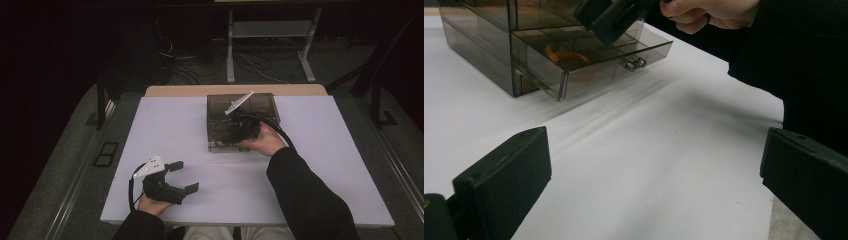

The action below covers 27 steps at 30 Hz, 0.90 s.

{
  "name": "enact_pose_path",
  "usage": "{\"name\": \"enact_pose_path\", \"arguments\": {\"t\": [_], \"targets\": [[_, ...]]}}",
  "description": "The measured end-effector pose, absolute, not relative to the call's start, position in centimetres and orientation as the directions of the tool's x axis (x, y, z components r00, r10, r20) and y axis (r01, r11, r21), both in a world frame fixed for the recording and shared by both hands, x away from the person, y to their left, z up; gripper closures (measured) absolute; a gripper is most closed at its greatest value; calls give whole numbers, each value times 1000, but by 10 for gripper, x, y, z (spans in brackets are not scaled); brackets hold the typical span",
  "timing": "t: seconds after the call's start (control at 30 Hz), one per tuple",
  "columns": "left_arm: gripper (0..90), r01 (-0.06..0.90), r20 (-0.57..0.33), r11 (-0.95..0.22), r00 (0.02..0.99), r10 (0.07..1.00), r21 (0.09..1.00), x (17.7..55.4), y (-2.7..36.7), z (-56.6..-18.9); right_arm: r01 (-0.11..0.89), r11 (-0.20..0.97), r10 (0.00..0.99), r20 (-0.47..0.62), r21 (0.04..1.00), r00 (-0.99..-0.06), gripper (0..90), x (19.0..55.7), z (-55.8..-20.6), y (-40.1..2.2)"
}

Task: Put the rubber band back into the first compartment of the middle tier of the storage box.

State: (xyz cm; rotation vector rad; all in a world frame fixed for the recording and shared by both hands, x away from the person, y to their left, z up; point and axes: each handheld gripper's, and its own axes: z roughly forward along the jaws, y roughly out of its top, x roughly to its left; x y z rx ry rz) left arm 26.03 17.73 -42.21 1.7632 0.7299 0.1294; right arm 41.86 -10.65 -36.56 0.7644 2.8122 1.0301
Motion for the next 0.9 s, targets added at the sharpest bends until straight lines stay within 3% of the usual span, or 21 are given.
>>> {"name": "enact_pose_path", "arguments": {"t": [0.3,0.4,0.47,0.9], "targets": [[0,410,-281,-138,797,534,902,260,176,-423,462,614,489,151,639,-859,126,410,-357,-126],[0,409,-278,-142,799,533,901,260,176,-423,479,602,502,164,639,-849,104,404,-354,-132],[0,408,-276,-144,800,533,902,260,176,-423,482,594,509,163,644,-845,0,400,-352,-137],[0,413,-280,-145,797,536,899,260,175,-424,501,554,542,169,665,-823,1,380,-347,-169]]}}
